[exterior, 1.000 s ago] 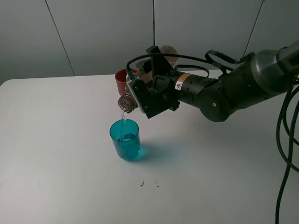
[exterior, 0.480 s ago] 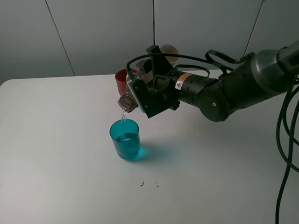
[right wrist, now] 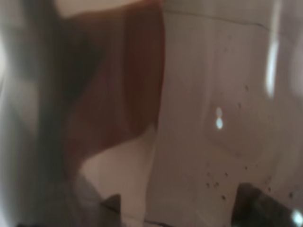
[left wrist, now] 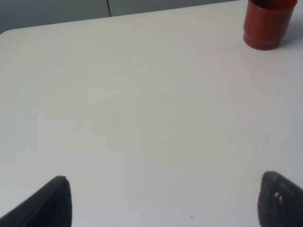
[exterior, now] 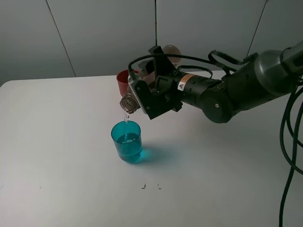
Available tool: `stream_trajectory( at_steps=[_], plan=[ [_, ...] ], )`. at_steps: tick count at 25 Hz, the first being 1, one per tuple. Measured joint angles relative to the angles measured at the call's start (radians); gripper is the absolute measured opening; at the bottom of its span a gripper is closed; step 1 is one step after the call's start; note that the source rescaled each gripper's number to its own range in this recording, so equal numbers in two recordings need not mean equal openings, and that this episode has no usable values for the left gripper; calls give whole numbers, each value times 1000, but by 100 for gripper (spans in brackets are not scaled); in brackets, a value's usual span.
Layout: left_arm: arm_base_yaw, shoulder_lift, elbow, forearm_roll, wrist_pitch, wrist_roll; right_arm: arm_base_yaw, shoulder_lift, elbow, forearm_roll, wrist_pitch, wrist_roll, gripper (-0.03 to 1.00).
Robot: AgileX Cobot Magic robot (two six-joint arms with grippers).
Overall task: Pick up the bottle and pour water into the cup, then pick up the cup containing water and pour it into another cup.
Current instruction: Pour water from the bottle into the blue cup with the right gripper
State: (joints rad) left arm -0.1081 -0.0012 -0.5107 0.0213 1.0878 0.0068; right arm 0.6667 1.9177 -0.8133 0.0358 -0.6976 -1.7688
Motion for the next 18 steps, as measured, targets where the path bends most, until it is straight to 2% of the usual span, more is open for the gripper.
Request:
stream_trajectory(
  at_steps=[18],
  plan=[
    [0, 0, 0, 0, 0, 0, 0, 0, 0, -44, -2, -12, 5]
  ],
)
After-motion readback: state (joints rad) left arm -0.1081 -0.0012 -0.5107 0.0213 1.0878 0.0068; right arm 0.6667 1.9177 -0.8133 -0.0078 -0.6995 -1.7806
